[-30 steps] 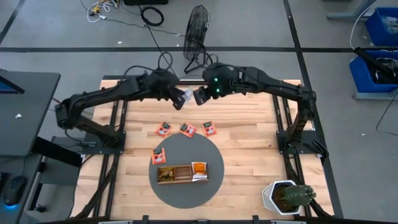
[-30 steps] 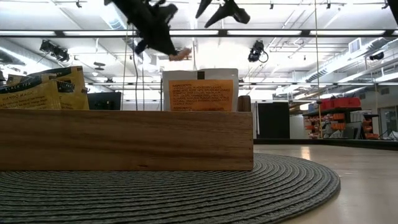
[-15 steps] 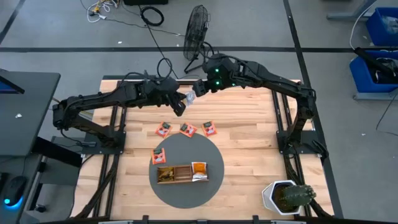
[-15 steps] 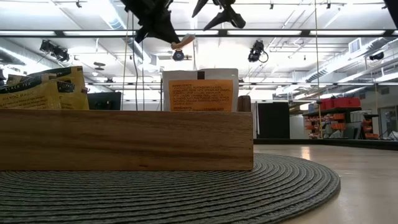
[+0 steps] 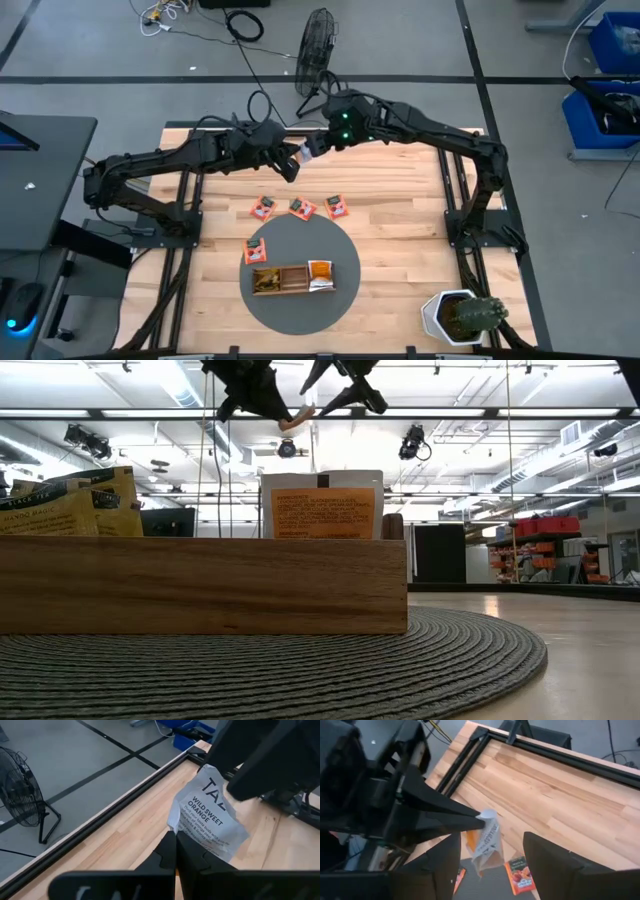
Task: Pick & Place Tea
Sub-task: Put the orange white tea bag into the right section of the wooden organizer
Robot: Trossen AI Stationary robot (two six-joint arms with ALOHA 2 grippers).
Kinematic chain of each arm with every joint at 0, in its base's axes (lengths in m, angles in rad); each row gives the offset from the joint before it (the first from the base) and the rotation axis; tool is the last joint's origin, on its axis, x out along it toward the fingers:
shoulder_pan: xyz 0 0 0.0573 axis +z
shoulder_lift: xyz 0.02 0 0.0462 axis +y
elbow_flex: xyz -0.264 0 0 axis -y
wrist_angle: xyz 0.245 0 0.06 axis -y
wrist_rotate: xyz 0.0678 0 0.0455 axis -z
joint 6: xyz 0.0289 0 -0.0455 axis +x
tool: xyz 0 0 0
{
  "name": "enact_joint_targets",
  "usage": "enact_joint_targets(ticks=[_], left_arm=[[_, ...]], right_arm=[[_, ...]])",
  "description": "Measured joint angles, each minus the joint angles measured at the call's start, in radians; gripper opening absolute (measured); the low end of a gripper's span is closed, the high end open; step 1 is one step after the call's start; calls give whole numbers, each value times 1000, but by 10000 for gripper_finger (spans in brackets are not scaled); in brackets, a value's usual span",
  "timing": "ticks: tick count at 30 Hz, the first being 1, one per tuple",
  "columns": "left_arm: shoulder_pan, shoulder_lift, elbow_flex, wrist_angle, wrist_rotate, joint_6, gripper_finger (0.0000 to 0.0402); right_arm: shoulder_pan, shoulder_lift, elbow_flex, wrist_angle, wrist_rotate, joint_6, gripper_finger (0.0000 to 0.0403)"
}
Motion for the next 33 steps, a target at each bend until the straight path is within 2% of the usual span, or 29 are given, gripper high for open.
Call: enact_joint_targets(ticks=[21, 29, 33], left_arm=[[0, 0, 0, 14, -8, 32, 2], [0, 0, 0, 19, -8, 29, 2], [0, 0, -1, 23, -7, 29, 3]], right_arm=[[-13, -1, -19, 23, -70, 12, 165], [-18, -1, -19, 29, -96, 9, 106], [-18, -1, -19, 28, -100, 8, 53]])
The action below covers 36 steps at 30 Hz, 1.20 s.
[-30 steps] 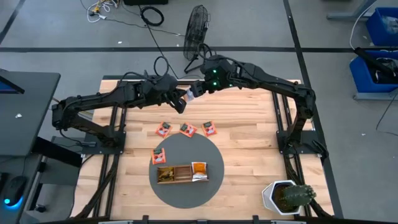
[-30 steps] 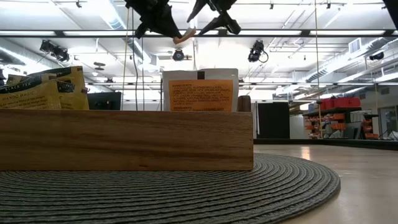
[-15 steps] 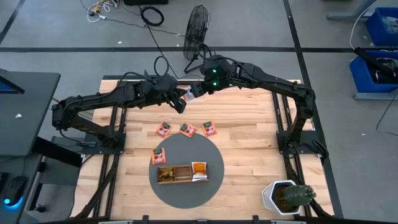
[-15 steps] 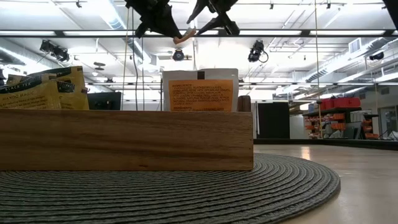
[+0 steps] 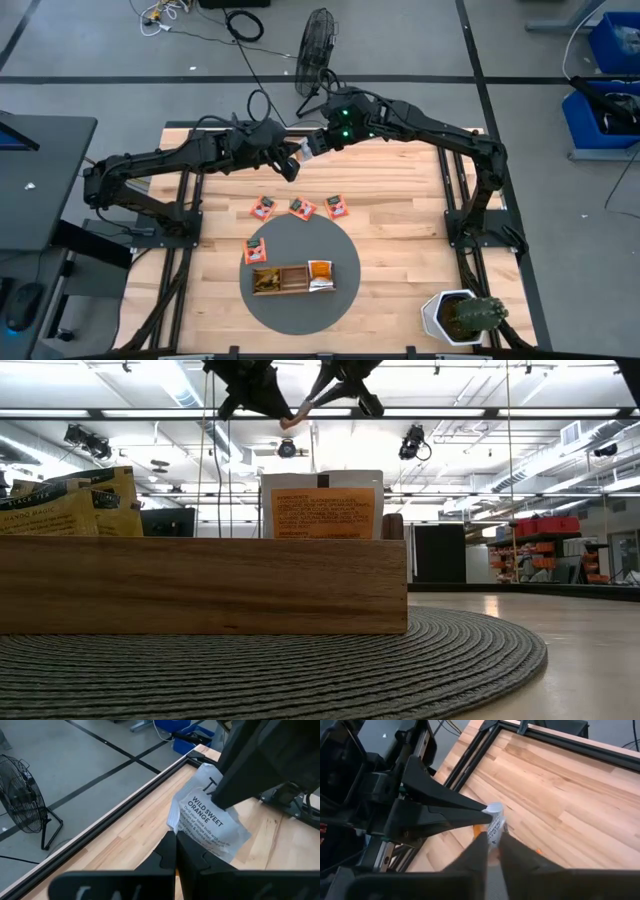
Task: Pick & Place Tea
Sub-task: Put the orange white tea bag into the right section of the wooden organizer
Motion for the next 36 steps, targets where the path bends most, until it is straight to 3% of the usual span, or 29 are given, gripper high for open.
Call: enact_joint_targets(ticks=[3, 9, 25, 30, 36], left_arm=[[-1, 0, 0, 4, 0, 0, 3], [-5, 0, -1, 11, 16, -2, 13], [39, -153, 0, -83, 20, 13, 155], [106, -209, 0, -186, 18, -16, 168], [166, -253, 0, -303, 27, -27, 169]], right_arm=[[0, 0, 0, 3, -2, -15, 10], [0, 0, 0, -16, 28, -33, 3], [-2, -28, 0, -77, 16, -112, 1], [105, -32, -1, -175, -3, -211, 0], [283, -23, -1, -228, 62, -365, 0]])
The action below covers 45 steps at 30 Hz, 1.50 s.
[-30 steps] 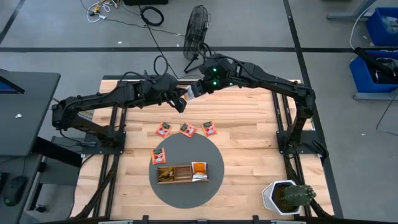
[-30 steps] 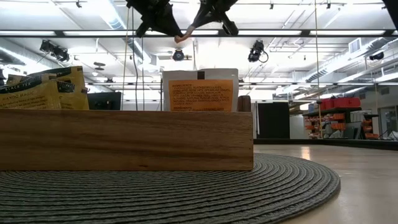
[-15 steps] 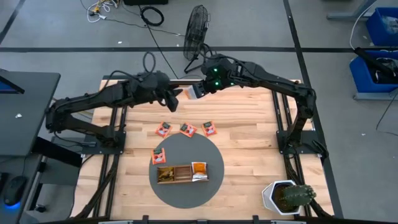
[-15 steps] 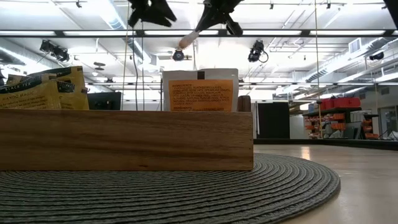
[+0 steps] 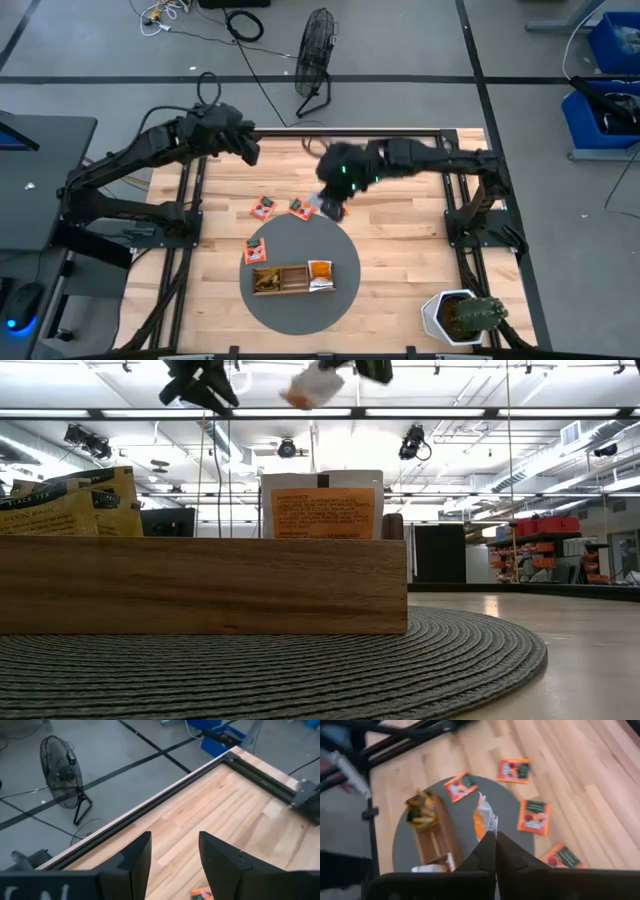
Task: Pick & Place Tea
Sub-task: Put the orange white tea bag into the right section of the wooden organizer
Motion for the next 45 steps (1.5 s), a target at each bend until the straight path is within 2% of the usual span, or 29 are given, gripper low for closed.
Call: enact_joint_targets(ticks=[5, 9, 18, 21, 31, 37, 45], left_arm=[[19, -13, 0, -28, 20, 9, 169], [20, -17, 0, -37, 43, 48, 169], [12, -22, 0, -149, 88, 51, 169], [8, -29, 0, -172, 91, 52, 169], [8, -55, 0, -194, 90, 78, 169], [7, -60, 0, -194, 90, 80, 169], [7, -60, 0, -194, 90, 89, 169]], right_arm=[[109, 31, 1, -1, 122, -3, 0], [174, 107, 1, -11, 172, -3, 0], [224, 297, 0, -51, 170, 5, 0], [224, 334, 0, -69, 139, 34, 0], [276, 337, 0, -59, -28, 99, 0], [303, 337, 0, -45, -32, 152, 0], [291, 354, 0, -26, 31, 154, 0]])
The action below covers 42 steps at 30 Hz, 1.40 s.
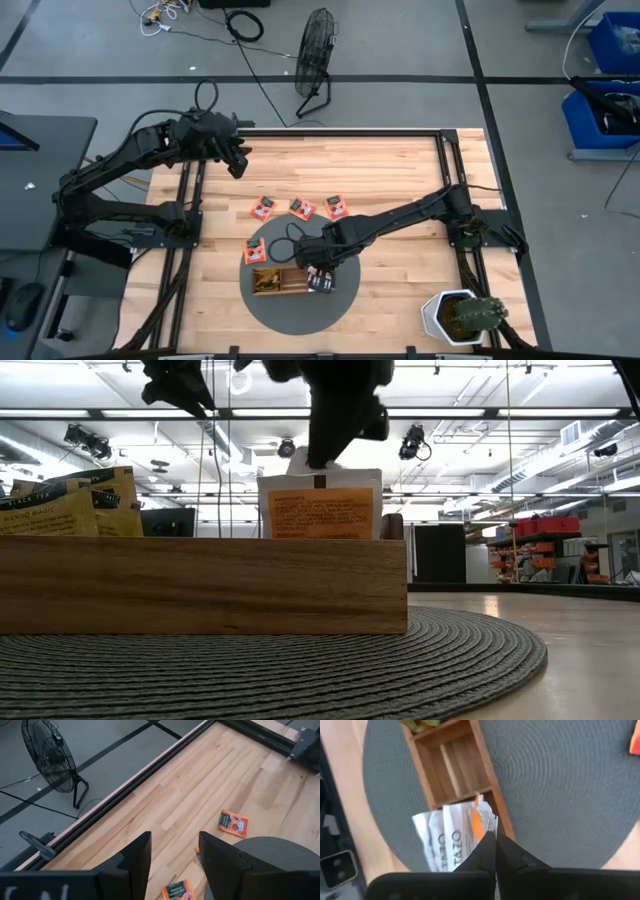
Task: Pick & Place Tea
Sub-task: Put the orange white tea bag into the right section of the wooden organizer
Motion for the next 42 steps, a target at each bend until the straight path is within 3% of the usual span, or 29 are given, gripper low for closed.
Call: enact_joint_targets(ticks=[35, 42], left_arm=[[0, 0, 0, -1, 0, -4, 169], [0, 0, 0, -2, 0, -3, 169]], right_arm=[[-8, 49, -2, -10, 13, -99, 0], [-10, 57, -2, 2, -11, -138, 37]])
